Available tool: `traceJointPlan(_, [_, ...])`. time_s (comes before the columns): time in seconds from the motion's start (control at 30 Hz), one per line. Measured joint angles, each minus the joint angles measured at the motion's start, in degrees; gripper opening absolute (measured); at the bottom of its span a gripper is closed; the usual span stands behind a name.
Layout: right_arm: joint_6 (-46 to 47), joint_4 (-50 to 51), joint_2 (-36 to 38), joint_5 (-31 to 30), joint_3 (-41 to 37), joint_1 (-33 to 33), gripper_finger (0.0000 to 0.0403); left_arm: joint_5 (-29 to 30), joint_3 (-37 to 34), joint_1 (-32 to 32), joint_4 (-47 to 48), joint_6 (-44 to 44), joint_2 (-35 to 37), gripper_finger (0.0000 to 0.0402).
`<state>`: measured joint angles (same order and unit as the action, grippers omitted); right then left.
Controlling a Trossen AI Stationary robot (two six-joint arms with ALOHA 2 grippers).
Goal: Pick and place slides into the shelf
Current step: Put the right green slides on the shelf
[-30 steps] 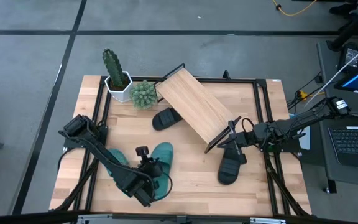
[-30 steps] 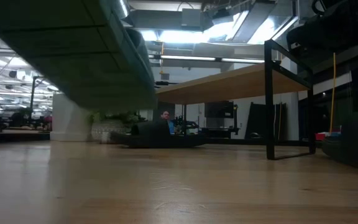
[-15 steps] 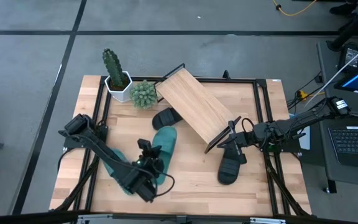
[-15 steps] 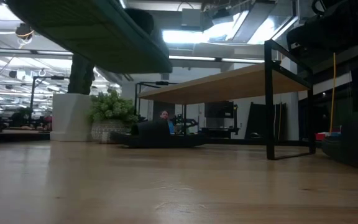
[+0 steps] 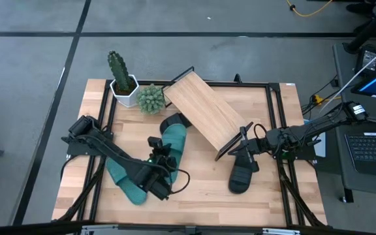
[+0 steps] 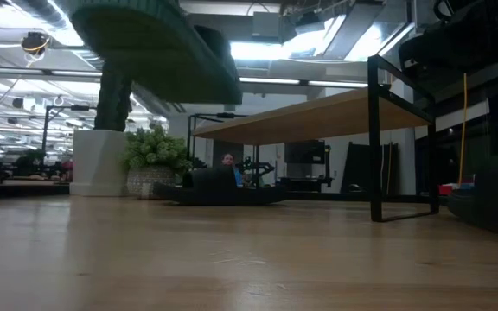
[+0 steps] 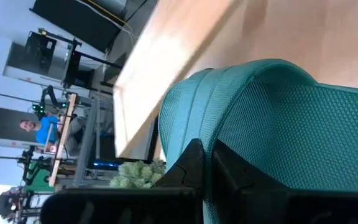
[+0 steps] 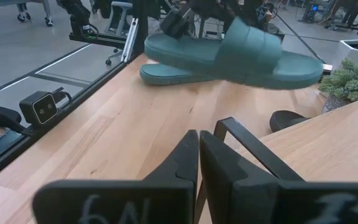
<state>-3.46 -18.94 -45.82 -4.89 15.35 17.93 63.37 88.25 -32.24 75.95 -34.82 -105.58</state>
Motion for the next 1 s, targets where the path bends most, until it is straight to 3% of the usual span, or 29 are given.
traceJointPlan(0.33, [-0.02, -0.01, 0.00, 0.00, -0.02, -0.02, 0.0019, 2.04, 0.07, 0.27, -0.66, 6.40, 8.61, 0.0002])
traceJointPlan(0.73, [-0.04, 0.00, 0.00, 0.00, -0.02, 0.00, 0.0019, 2.46, 0.05, 3.32, -5.10, 17.95, 12.54, 0.0002])
traceJointPlan(1.0, [-0.08, 0.05, 0.00, 0.00, -0.02, -0.01, 0.0019, -2.19, 0.04, 5.07, -10.91, 27.52, 19.33, 0.0002])
